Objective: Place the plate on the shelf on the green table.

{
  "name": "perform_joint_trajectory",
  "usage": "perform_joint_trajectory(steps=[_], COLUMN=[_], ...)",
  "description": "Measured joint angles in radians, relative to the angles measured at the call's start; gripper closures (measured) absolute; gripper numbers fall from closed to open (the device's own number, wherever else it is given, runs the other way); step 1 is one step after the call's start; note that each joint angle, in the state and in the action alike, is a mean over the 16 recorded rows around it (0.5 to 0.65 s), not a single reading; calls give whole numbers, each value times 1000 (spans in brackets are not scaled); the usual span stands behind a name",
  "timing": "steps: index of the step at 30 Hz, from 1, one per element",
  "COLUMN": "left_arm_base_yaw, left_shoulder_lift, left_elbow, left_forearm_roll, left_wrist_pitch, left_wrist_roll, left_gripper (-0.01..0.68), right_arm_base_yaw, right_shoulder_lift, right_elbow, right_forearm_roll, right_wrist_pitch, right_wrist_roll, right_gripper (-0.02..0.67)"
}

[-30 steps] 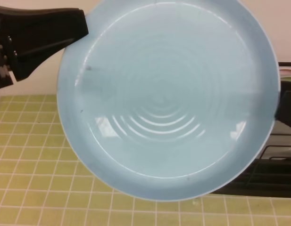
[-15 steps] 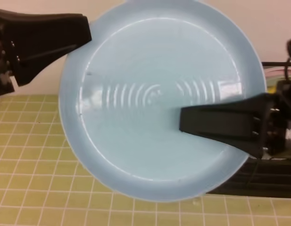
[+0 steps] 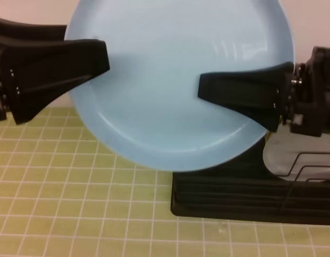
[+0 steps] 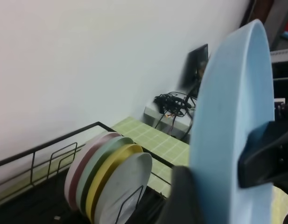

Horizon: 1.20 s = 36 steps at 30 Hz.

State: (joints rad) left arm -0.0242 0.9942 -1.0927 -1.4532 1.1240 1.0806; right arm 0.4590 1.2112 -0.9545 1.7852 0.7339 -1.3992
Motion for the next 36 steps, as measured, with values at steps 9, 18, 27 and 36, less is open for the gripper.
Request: perform_joint_trajectory(steps=[9,18,27,36], left_arm_base_yaw=[1,0,0,0], left_shoulder_lift=[-66,-262,-494,-623], left_elbow=[0,6,101,315], left_forearm_roll=[143,434,682,762], left_wrist_pitch=[-1,-128,-258,-286], left_wrist_roll=[-56,-145,-276,-357], left_gripper=[419,647,673,674], right_arm_base_yaw=[-2,-51,-157,-213], right_shoulder_lift=[-23,-75,-98,-65], right_elbow=[-19,-51,-94,-118], right_forearm_roll=[-208,-652,-1147,-1497], right_wrist_pitch=[-279,-385,-185,-59], right_wrist_roll=[-234,-265,-99,63], right_gripper=[652,652,652,652])
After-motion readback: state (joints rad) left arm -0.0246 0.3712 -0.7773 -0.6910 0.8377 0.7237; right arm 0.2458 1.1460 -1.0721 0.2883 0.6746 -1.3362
